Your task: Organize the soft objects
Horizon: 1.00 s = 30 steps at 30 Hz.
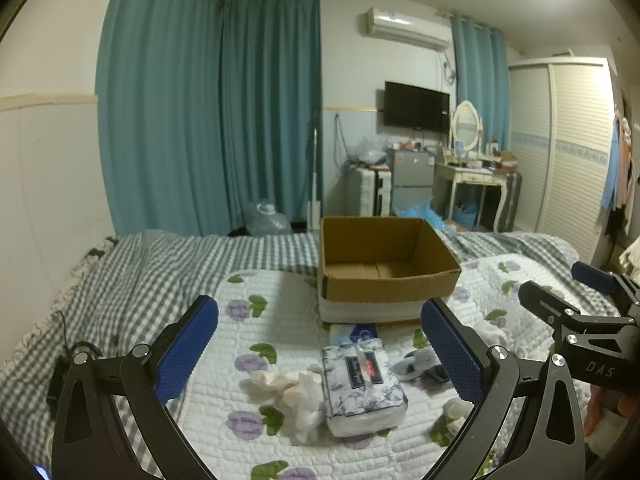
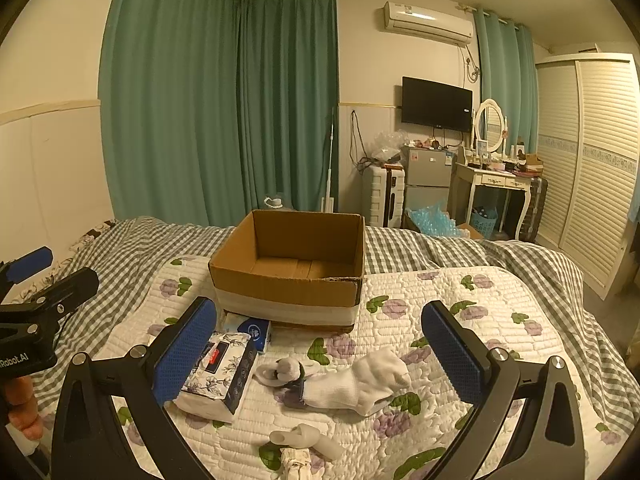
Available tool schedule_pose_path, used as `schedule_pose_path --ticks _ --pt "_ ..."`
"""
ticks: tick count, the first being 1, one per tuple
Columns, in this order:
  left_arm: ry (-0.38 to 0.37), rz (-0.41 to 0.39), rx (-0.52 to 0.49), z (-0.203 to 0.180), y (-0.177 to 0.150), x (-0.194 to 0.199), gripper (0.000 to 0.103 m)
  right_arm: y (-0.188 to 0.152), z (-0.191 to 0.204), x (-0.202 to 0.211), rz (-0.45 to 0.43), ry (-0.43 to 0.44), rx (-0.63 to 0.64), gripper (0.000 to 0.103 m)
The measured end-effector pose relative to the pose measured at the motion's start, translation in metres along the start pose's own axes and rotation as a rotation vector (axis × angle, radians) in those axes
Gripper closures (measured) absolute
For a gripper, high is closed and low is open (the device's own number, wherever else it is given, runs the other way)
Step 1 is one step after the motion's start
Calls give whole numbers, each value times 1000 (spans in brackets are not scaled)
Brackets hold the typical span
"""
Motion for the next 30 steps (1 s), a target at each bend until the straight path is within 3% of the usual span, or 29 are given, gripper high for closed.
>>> schedule_pose_path --ticks 30 --pt "2 7 -4 -2 -4 1 0 -1 -1 -1 4 0 -2 0"
Point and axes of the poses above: each gripper's, at about its wrist camera, not at the fingertips, and x roughly against the way its jaws point, z to its left, y to its top, the point moved 3 cm from there along -x, roughly the way its jaws point, and after that the axes turned 3 degrees about -z, right-handed, at the moved point
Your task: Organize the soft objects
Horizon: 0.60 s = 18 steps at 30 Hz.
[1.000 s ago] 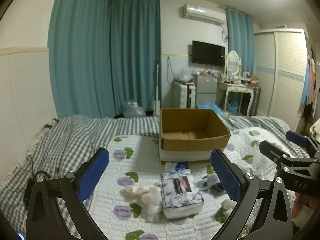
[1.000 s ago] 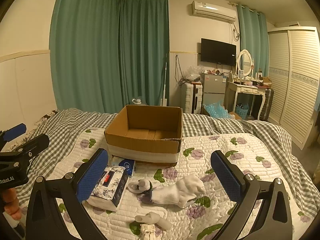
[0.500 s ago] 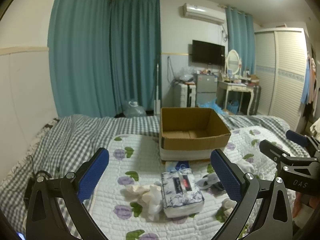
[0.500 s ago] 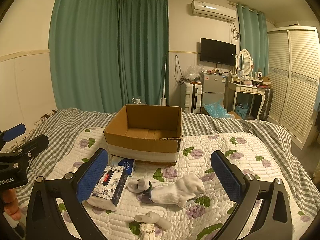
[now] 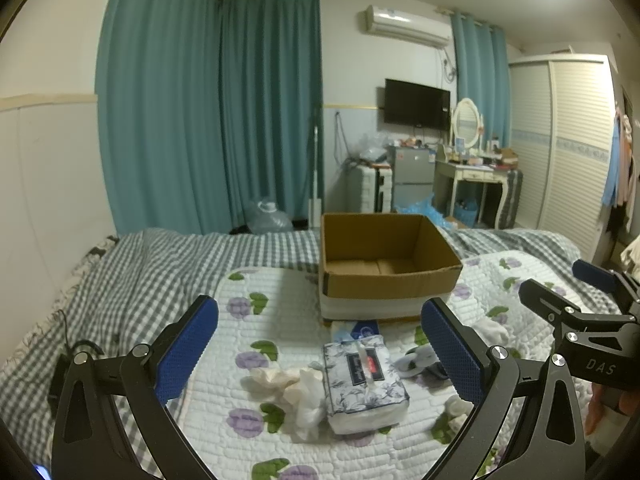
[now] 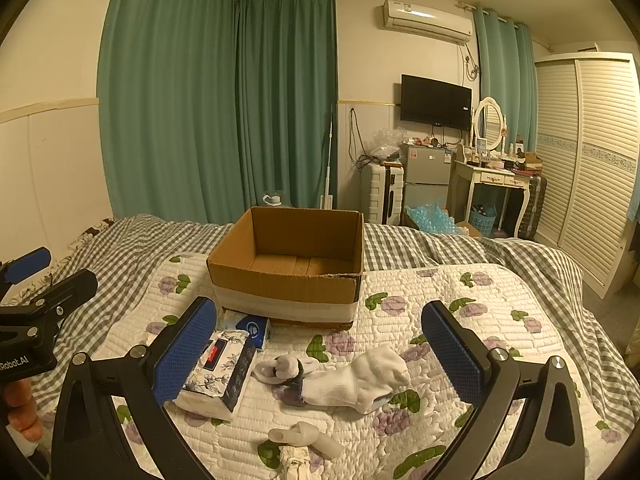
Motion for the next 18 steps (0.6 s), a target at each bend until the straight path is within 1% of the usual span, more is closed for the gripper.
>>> schedule_pose_path --ticks 18 --pt "-6 1 -5 -2 -3 0 0 -3 -2 1 1 -2 -2 0"
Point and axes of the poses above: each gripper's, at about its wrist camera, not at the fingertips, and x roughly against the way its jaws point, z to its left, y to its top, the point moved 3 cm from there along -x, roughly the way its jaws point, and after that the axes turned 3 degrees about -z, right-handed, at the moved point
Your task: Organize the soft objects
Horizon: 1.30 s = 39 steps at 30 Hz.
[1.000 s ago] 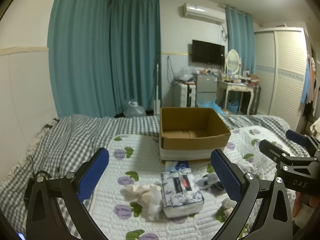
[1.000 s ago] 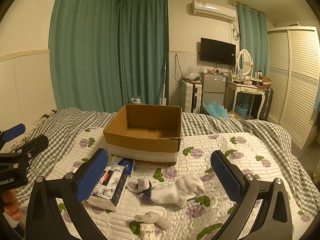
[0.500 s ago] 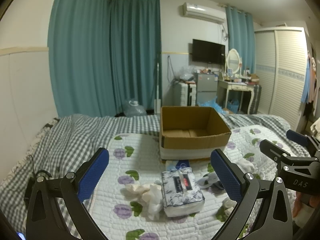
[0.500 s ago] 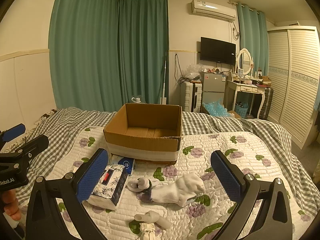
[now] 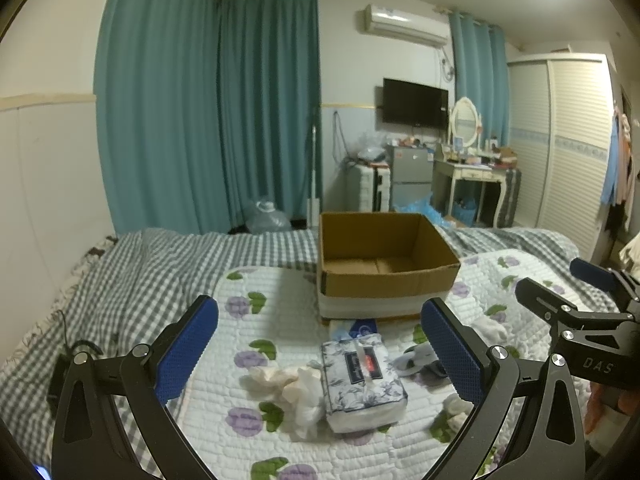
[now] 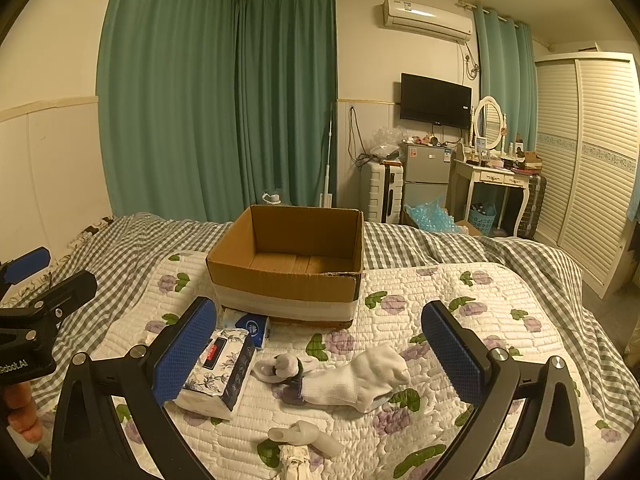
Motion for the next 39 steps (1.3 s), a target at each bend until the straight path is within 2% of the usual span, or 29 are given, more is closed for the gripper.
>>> schedule_pose_path --ticks 10,13,16,20,26,28,33,35,37,38,39 --pt "-29 8 -12 -2 3 7 0 5 1 6 -7 -24 17 0" --pt "-28 34 -10 0 5 15 0 12 -3 15 -27 -48 15 0" --pt "-40 67 -7 2 3 20 0 12 -8 18 -7 -61 7 0" --pt "-52 114 -11 -2 -11 15 0 -8 -7 8 87 -33 17 0" --pt "-35 234 -30 -8 -53 -18 0 -63 5 -32 319 3 63 2" --pt "-37 281 -20 -7 -68 -28 0 -82 6 -43 391 -6 58 5" --pt "-47 350 5 -5 -93 -39 0 -133 18 -58 583 52 48 17" --pt "-55 365 3 -8 -100 -41 0 -143 21 -64 611 61 56 26" --pt "-59 375 -2 -10 -104 -43 0 -149 24 -71 633 74 57 41" --pt "-60 379 -6 -11 -105 -45 0 -152 24 -74 642 81 51 45" --pt "-64 381 -9 -12 -106 -46 0 -153 25 -76 652 88 48 56"
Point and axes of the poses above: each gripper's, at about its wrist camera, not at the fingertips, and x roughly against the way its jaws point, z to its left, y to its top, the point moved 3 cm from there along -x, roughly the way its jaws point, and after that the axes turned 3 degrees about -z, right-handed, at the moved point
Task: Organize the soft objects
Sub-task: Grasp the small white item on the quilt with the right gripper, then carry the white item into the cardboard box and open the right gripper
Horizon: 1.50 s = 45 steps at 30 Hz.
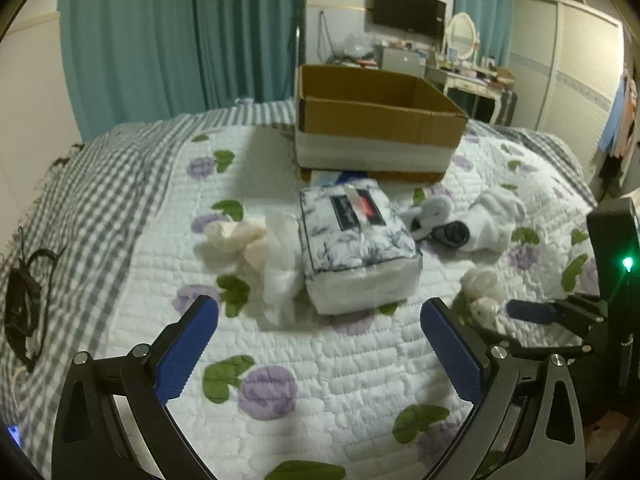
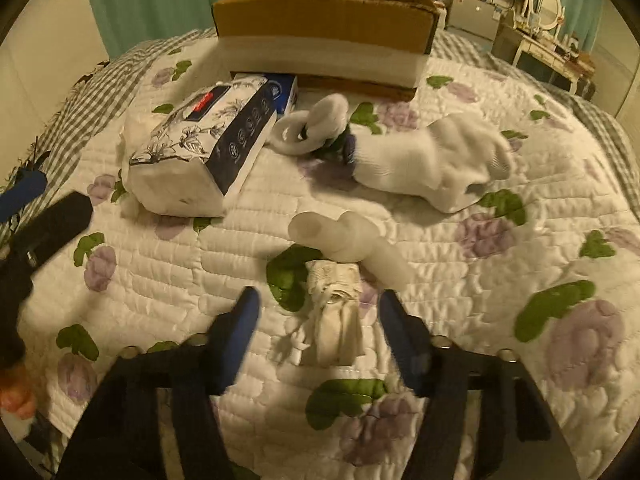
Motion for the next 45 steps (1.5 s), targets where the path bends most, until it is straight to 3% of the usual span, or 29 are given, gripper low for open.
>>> schedule_pose_path --ticks 1,3,8,13,16,19,23,29,31,32,33,35,45 --pt "-5 0 -2 -1 0 0 0 0 1 -1 13 7 -2 69" --pt "-7 -4 -9 -2 0 -1 0 1 -3 -1 25 -2 -13 81" --pt "1 19 -1 -6 0 -7 1 11 -10 25 -34 1 -19 83" --pt "-63 57 -42 -38 -4 -13 1 29 -20 66 -107 3 45 83" --pt "-142 108 -40 -66 -5 -21 7 45 -34 71 -103 -6 77 83" --pt "-151 137 -60 -90 -6 -33 7 56 -51 66 -74 5 103 83" --pt "-137 160 -90 -114 -8 -53 19 64 -67 56 -82 -31 163 83" --pt "-104 218 -161 -133 -26 -81 27 64 -88 38 -44 26 139 83" --pt "-70 183 -190 -135 -25 -81 39 63 -90 38 -51 35 136 83" --pt "-65 170 -194 -136 -23 -80 49 63 -92 39 -52 44 130 83" --pt "-66 158 -194 -135 -20 -78 61 63 -93 38 -50 51 125 83" --pt "-97 148 -185 -133 -16 -75 74 61 -93 38 -49 56 123 83" --pt "-104 78 -179 -124 -3 -37 79 64 -88 71 -176 -4 126 83"
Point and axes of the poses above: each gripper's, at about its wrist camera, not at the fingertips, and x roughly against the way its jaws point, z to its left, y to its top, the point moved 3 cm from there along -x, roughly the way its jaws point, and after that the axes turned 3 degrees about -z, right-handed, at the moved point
